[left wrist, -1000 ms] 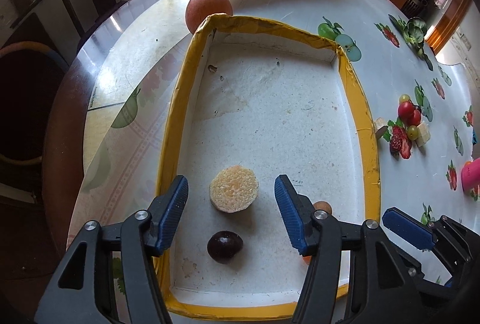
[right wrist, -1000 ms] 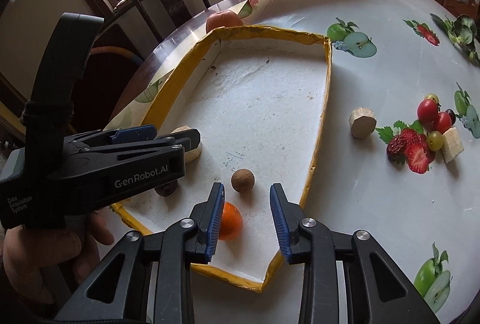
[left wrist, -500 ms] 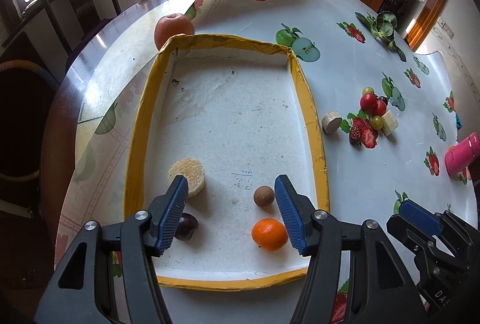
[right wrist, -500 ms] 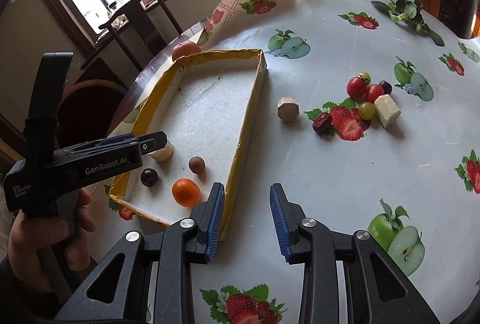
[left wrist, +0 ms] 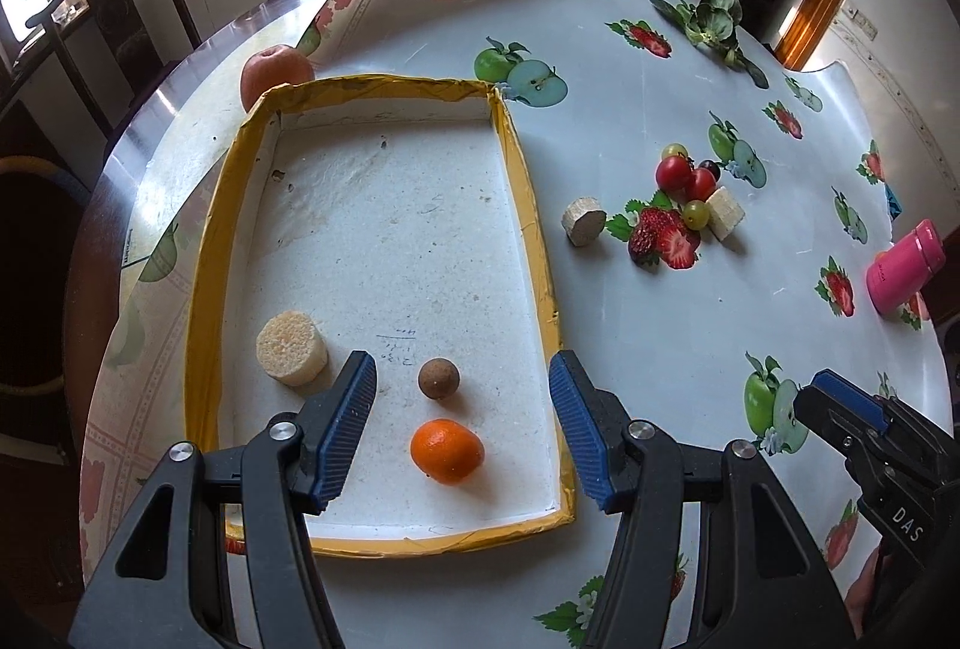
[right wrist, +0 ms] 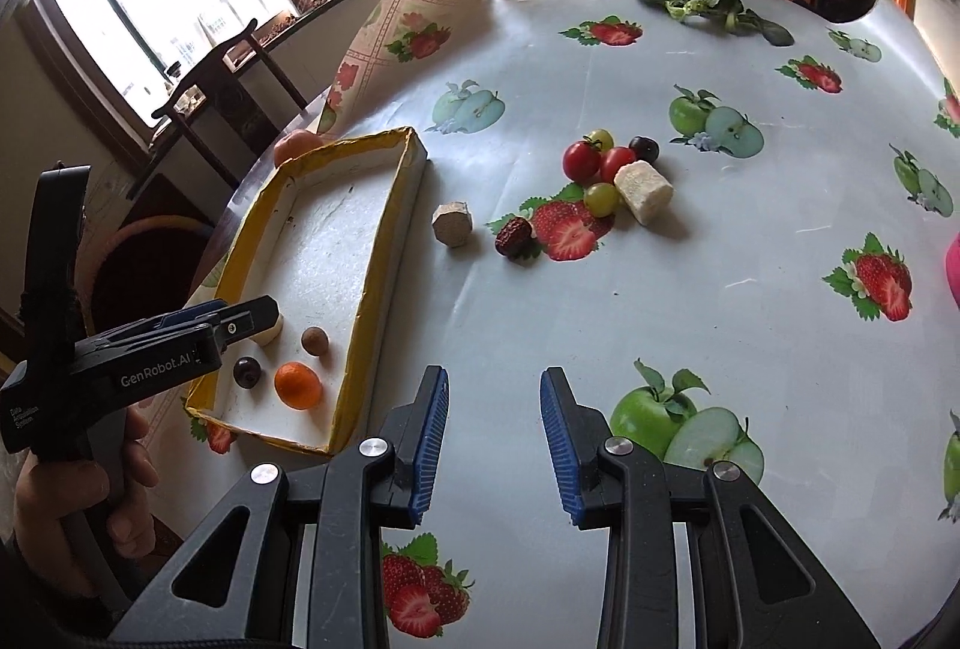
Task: Organize fruits
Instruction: 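Move both tools back to the fruit cluster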
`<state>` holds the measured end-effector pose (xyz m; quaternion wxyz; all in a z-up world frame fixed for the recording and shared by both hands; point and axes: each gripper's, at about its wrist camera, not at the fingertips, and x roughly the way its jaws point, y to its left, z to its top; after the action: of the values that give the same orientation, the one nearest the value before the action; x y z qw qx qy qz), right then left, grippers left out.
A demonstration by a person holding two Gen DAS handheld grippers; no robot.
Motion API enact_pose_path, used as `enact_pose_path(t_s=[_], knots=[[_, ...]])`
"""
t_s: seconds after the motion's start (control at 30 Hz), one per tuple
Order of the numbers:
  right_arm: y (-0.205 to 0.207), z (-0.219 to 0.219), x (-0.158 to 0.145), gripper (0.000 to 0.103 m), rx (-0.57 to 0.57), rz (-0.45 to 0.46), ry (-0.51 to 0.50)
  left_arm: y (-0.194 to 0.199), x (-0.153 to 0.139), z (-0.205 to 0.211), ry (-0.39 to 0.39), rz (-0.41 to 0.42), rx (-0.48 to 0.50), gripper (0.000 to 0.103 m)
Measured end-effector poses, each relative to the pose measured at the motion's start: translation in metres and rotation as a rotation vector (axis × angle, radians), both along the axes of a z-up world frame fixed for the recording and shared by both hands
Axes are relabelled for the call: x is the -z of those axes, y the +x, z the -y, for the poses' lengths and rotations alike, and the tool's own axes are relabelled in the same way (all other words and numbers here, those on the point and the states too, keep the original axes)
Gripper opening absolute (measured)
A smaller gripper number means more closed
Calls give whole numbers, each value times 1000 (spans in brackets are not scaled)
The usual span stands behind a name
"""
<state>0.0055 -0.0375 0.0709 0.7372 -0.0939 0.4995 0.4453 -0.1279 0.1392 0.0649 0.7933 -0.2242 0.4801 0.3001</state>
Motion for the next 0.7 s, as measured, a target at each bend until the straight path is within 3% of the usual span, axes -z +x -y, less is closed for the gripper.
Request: enact_pose_path(t_s=[0.7], knots=[[34,26,15,34,86,-31,4,49,12,22,-67,6,87,59]])
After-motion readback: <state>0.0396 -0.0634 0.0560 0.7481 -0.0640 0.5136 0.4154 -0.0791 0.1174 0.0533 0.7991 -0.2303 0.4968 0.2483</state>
